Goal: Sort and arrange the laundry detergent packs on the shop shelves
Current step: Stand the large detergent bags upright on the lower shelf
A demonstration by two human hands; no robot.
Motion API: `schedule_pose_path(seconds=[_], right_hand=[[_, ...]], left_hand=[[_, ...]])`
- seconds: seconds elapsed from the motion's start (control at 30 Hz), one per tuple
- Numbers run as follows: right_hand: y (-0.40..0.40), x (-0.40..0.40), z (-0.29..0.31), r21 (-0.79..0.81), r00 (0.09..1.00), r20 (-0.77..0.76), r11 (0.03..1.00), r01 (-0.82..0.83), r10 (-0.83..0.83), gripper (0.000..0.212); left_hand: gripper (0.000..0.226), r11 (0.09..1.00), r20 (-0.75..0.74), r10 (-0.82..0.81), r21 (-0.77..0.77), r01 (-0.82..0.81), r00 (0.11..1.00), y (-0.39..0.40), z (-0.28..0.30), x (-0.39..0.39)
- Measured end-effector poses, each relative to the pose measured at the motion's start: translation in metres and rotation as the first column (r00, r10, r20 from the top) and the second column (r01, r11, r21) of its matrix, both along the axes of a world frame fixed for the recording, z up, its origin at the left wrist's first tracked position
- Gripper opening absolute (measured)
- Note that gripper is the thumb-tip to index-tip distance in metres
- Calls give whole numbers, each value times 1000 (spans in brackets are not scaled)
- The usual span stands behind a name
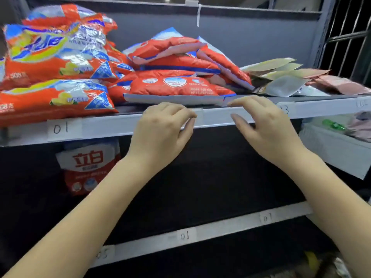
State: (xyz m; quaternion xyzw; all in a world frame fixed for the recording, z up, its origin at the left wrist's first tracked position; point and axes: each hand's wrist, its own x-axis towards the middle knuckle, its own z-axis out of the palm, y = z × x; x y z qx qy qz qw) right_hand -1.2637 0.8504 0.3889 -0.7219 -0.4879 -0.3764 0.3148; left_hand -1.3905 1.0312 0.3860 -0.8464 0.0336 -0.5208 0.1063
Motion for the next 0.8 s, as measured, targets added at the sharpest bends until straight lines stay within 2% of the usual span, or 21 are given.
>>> schedule_pose_path(seconds=[0.07, 0.17, 0.27, 0.33, 0.37, 0.43, 0.47, 0.57, 0.7, 0.8], right_hand=[[9, 13, 22, 33, 1000, -24, 999, -2, 3, 29], [31, 35, 48, -19, 980, -189, 998, 56, -58, 26], [57, 49, 62, -213, 896, -404, 971, 103, -184, 39], [73, 54, 67, -298, 855, -477, 953, 63, -205, 44], [80, 57, 70, -303, 843, -501, 952, 42, -196, 45], [92, 67, 74, -268, 800, -581, 963, -12, -152, 48], [97, 73, 76, -248, 765, -632, 968, -47, -125, 52], [110, 85, 79, -201, 680, -731, 971, -132, -59, 68], [119, 87, 77, -128, 669, -743, 979, -160, 12, 82], [120, 77, 77, -43, 627, -778, 990, -131, 49, 75]], left_hand=[[28, 999, 52, 51, 4, -52, 997, 12, 25, 12], [40, 987, 72, 153, -55, -149, 986, 36, 58, 27], [51, 909, -75, 352, -211, -359, 933, 63, 78, 39], [49, 821, -197, 461, -277, -500, 865, 79, 77, 47], [55, 796, -226, 491, -277, -539, 841, 84, 72, 50], [71, 799, -198, 480, -303, -519, 855, 87, 61, 55], [70, 810, -172, 450, -336, -481, 876, 90, 58, 57], [52, 813, -157, 407, -387, -435, 900, 91, 56, 59], [41, 804, -125, 399, -430, -411, 909, 88, 56, 58], [37, 766, -137, 423, -475, -434, 896, 85, 58, 57]])
